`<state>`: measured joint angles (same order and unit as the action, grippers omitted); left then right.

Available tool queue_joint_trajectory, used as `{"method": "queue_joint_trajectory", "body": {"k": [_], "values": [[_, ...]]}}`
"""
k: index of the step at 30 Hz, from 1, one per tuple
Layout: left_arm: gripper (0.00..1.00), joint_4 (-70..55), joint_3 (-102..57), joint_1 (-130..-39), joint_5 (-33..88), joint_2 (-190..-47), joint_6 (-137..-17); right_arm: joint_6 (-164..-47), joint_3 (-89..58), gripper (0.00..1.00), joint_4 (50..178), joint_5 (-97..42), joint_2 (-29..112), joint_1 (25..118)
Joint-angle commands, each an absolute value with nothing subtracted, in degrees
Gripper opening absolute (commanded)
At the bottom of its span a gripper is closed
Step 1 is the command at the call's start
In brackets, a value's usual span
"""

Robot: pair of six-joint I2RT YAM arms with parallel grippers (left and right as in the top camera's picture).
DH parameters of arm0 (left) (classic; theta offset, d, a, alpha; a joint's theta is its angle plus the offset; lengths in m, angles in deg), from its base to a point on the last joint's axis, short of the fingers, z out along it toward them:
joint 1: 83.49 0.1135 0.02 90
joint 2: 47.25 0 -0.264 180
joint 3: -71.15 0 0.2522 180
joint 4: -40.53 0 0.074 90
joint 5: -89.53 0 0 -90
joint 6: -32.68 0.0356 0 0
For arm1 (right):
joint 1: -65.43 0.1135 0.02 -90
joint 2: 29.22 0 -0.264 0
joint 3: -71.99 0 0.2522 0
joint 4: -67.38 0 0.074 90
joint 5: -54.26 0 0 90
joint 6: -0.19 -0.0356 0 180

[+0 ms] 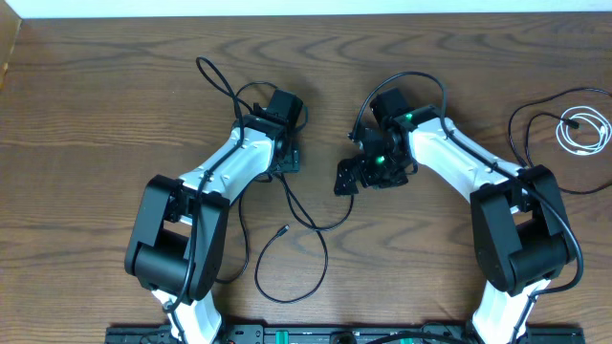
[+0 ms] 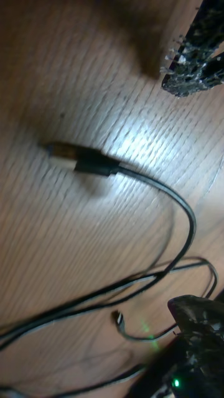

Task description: Untangle cables

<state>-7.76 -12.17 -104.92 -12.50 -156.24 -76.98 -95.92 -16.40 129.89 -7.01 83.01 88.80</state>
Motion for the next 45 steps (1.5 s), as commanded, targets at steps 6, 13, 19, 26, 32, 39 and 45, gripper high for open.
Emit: {"method": "queue_joint_trajectory", "body": {"k": [6,13,19,26,32,39,45], "values": [[0.91,-8.0,-9.7,-104.7,-14.5,-156.6,-79.1,-96.4,-13.7,0.99,129.3,-8.7,82.1,89.1],[0.92,-8.6,-9.4,-104.3,-13.2,-156.9,-80.0,-96.4,-11.7,0.99,128.7,-8.6,82.1,89.1],[0.91,-8.1,-9.4,-99.9,-5.9,-158.9,-80.1,-96.6,-11.0,0.99,129.6,-8.6,82.1,89.1],[0.86,-8.9,-9.3,-96.5,-2.0,-159.4,-78.5,-96.6,-11.0,0.99,129.8,-8.6,82.1,89.1],[0.83,-4.9,-5.7,-96.5,-2.6,-159.5,-78.4,-96.6,-11.0,0.99,129.8,-8.6,82.1,89.3],[0.22,-3.5,-4.1,-96.5,0.8,-159.5,-76.4,-96.6,-11.0,0.99,130.2,-8.6,82.1,89.5],[0.07,-5.0,-5.8,-95.7,0.9,-159.0,-75.8,-96.6,-11.0,0.99,130.0,-8.6,82.1,89.5]]}}
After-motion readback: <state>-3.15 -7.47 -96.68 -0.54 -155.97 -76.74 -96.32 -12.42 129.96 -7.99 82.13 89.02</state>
